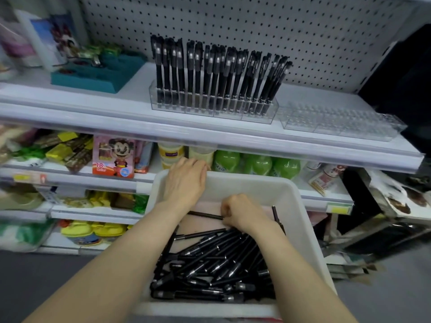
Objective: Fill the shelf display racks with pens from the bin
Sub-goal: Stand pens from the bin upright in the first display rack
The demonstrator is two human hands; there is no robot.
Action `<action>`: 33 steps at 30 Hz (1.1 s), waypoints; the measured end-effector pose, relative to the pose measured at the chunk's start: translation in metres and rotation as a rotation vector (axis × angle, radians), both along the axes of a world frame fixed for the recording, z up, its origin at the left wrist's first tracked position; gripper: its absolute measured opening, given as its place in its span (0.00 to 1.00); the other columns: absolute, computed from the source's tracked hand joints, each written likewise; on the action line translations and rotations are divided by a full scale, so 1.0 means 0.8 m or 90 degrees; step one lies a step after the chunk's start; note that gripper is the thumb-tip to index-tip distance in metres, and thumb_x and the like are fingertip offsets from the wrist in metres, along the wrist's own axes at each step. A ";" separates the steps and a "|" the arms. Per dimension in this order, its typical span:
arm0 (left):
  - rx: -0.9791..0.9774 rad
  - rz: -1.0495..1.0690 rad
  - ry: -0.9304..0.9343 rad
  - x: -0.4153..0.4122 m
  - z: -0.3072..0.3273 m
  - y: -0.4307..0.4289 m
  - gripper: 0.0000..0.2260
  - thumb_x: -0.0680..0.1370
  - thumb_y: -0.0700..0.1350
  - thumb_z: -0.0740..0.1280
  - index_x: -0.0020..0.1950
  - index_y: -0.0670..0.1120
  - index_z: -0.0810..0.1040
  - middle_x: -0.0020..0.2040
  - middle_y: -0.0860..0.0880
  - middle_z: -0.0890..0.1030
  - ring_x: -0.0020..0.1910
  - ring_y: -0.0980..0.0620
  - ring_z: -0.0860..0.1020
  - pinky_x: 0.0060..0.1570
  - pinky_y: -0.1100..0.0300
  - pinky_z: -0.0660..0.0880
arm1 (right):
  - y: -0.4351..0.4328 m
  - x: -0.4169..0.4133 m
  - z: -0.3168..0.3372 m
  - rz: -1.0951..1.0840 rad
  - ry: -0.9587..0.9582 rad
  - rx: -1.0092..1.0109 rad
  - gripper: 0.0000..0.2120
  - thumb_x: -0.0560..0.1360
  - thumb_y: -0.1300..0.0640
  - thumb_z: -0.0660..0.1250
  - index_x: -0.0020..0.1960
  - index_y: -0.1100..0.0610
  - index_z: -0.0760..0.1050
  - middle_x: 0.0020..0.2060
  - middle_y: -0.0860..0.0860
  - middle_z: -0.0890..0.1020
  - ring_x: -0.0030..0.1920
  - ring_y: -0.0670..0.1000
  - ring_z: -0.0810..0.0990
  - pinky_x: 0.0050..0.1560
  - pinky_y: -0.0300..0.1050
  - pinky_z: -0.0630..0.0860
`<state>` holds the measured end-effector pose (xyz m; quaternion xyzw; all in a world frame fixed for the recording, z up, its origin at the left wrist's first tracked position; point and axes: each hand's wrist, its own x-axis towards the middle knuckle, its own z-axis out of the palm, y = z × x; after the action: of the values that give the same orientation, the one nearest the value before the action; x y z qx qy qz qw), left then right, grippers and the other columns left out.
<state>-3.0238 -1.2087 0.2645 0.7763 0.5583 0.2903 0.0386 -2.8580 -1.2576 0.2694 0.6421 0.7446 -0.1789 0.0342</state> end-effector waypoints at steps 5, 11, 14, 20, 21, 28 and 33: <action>0.018 -0.067 -0.119 -0.003 0.015 -0.007 0.14 0.81 0.50 0.60 0.66 0.49 0.74 0.63 0.48 0.71 0.64 0.50 0.67 0.63 0.58 0.64 | 0.008 0.007 0.028 -0.027 0.121 0.037 0.06 0.68 0.58 0.71 0.39 0.47 0.76 0.39 0.46 0.81 0.44 0.49 0.80 0.46 0.41 0.76; 0.067 -0.161 -0.010 0.006 0.030 -0.017 0.20 0.81 0.57 0.55 0.64 0.47 0.77 0.56 0.49 0.79 0.59 0.49 0.74 0.72 0.55 0.58 | 0.013 0.029 0.112 -0.104 0.420 0.161 0.05 0.69 0.58 0.76 0.41 0.51 0.81 0.35 0.43 0.82 0.35 0.39 0.78 0.40 0.33 0.73; 0.071 -0.154 0.003 0.012 0.033 -0.014 0.17 0.81 0.54 0.55 0.60 0.47 0.78 0.51 0.50 0.80 0.53 0.49 0.76 0.68 0.56 0.63 | 0.020 0.029 0.130 -0.161 0.659 0.199 0.06 0.70 0.66 0.74 0.45 0.59 0.80 0.35 0.52 0.80 0.37 0.48 0.79 0.43 0.41 0.77; 0.069 -0.131 -0.021 0.015 0.057 -0.003 0.17 0.80 0.54 0.53 0.50 0.47 0.78 0.45 0.49 0.79 0.47 0.47 0.76 0.43 0.50 0.74 | 0.031 -0.002 0.113 -0.235 0.757 0.228 0.03 0.73 0.64 0.72 0.44 0.64 0.80 0.37 0.63 0.82 0.37 0.54 0.80 0.39 0.45 0.78; 0.089 -0.142 -0.010 0.013 0.062 0.003 0.17 0.80 0.54 0.53 0.50 0.47 0.79 0.46 0.49 0.78 0.47 0.47 0.75 0.44 0.49 0.75 | 0.036 -0.003 0.115 -0.238 0.740 0.244 0.05 0.74 0.63 0.72 0.45 0.65 0.79 0.39 0.64 0.83 0.37 0.55 0.80 0.39 0.49 0.78; 0.155 -0.066 0.014 0.003 0.128 0.062 0.20 0.80 0.47 0.63 0.72 0.44 0.70 0.69 0.46 0.70 0.68 0.46 0.67 0.64 0.50 0.71 | 0.090 0.017 0.205 -0.228 0.590 0.452 0.04 0.78 0.58 0.67 0.49 0.58 0.78 0.40 0.53 0.84 0.41 0.51 0.83 0.48 0.49 0.82; 0.160 -0.010 0.089 0.003 0.129 0.097 0.23 0.78 0.44 0.68 0.71 0.41 0.71 0.66 0.43 0.73 0.67 0.43 0.68 0.67 0.50 0.69 | 0.133 0.007 0.242 -0.229 0.500 0.574 0.05 0.76 0.54 0.70 0.46 0.56 0.78 0.38 0.49 0.84 0.40 0.48 0.84 0.48 0.49 0.81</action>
<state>-3.0216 -1.1313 0.3675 0.7978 0.5128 0.3025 -0.0956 -2.8521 -1.1513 0.4628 0.5949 0.5843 -0.0724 -0.5471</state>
